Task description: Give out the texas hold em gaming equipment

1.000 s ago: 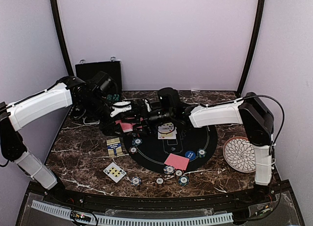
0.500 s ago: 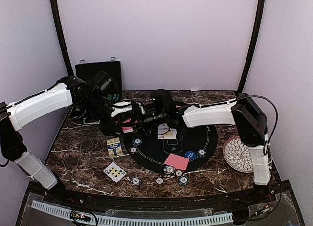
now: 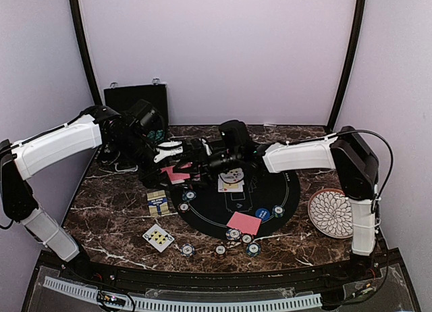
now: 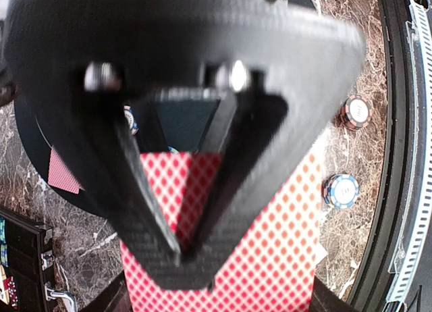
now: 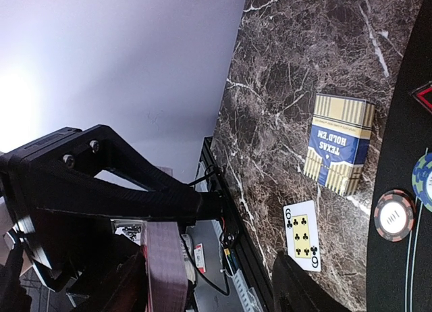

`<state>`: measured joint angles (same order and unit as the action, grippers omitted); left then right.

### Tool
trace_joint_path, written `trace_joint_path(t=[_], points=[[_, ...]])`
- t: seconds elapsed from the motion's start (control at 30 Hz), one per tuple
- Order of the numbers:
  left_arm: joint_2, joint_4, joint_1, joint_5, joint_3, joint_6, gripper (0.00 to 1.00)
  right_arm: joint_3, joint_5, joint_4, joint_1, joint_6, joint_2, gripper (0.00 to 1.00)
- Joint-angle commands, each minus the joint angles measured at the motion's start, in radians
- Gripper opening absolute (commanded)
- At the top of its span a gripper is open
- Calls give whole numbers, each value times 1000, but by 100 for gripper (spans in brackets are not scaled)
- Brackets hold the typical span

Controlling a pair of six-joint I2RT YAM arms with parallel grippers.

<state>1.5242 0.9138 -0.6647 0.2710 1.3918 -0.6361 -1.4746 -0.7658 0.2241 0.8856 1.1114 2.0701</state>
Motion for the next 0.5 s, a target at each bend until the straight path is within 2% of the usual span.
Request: trace_joint_path(t=[0.0,0.13,0.47], points=[[-23,-3,4,14,35,-11,0,34,17,-56,-19,-30,-41,62],[-23,-3,5,11,33,-9,0,33,11,-53,-21,-30,-70,58],[-23,-4,5,8,29,-8,0,53,8,-26,-25,-1,-128,31]])
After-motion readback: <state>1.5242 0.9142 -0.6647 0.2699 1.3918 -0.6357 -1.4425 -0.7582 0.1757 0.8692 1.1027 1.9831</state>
